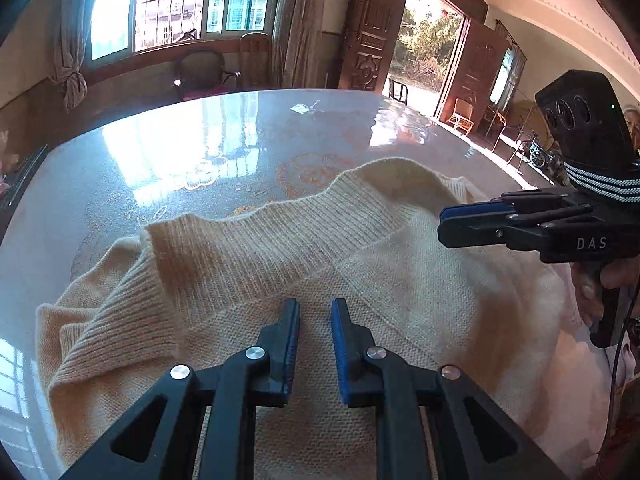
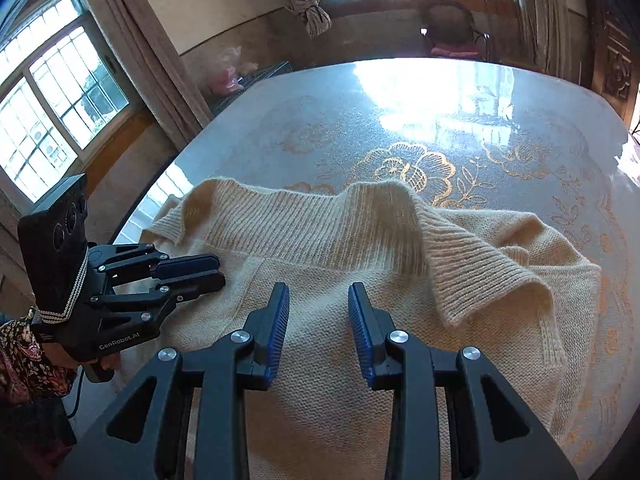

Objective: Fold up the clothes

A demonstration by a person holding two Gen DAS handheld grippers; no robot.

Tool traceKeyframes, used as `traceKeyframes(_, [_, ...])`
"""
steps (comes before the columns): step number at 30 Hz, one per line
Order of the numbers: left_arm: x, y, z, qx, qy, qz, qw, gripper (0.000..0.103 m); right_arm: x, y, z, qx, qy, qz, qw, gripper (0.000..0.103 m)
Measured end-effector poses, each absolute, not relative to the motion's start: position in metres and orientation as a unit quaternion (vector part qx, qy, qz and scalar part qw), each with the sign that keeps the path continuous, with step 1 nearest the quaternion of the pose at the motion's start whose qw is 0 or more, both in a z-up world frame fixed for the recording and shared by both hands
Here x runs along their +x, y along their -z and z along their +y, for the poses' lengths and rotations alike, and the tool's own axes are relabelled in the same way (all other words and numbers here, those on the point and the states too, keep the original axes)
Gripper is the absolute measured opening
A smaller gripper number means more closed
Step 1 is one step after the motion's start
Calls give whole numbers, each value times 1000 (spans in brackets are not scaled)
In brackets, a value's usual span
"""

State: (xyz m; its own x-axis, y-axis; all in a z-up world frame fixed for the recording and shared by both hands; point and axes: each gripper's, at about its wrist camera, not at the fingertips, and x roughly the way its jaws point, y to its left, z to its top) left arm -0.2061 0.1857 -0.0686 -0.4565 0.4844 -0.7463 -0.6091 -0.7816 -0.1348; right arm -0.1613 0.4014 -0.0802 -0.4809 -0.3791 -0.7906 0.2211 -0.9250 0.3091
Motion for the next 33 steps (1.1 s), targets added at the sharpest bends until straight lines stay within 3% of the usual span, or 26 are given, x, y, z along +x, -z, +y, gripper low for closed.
traceKeyframes(3, [-218,65,184,-405,-854,92,314,16,-199,92,421,485,860,-96,125,26])
traceKeyframes(6, [-241,51,157,-408,-874,73,256,16,-213,84,483,463,871,-166,-5,30])
traceKeyframes(9, [-263,40,110,-410,-898,28,155,16,-192,64,505,426,875,-231,-3,30])
traceKeyframes(11, [-260,35,85,-397,-911,-10,110,16,-174,52,481,422,886,-191,31,31])
traceKeyframes(14, [-231,30,99,-378,-915,-31,139,16,-153,46,426,440,888,-105,86,31])
traceKeyframes(19, [-179,40,197,-385,-884,36,264,16,-143,68,343,465,877,-21,118,31])
traceKeyframes(24, [-147,66,227,-374,-887,111,245,17,-120,96,314,458,882,54,97,34])
traceKeyframes(28, [-141,65,220,-383,-880,88,267,17,-101,95,323,443,890,45,102,34])
traceKeyframes(33, [-147,54,183,-393,-882,13,259,17,-94,70,367,437,891,-89,88,37])
